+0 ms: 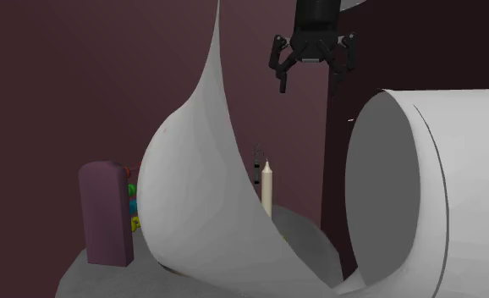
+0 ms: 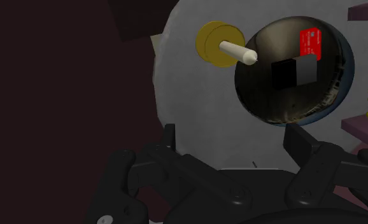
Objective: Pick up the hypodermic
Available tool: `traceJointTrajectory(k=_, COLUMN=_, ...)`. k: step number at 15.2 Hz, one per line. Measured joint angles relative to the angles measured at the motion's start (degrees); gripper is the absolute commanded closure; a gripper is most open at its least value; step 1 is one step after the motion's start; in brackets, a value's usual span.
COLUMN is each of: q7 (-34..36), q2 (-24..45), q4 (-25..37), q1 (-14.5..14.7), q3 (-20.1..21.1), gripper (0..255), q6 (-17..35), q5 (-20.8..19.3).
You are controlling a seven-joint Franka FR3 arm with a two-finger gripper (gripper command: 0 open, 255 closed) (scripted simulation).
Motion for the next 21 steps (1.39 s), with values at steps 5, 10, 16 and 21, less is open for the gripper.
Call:
traceJointTrajectory(k=5, q7=1.7, q2=3.6, q4=-1.6, q1=0.5, q3=2.0, gripper=0, q6=6.8, q5=0.6)
traceJointTrajectory(k=10, q7=5.0, q2=11.7, q4=-0.8, q1=1.1, q3=5.5, gripper=0, q6=16.9, q5=1.0)
traceJointTrajectory(k=16, q7=9.2, q2=22.8, q4=1.9, q1=1.0, q3=9.3, gripper=0, q6=28.6, q5=-0.4)
traceJointTrajectory(k=21, q7=14.3, q2=32.8, q4=5.7, q1=0.4, q3=12.6, gripper=0, q6=37.1, q5=-3.9)
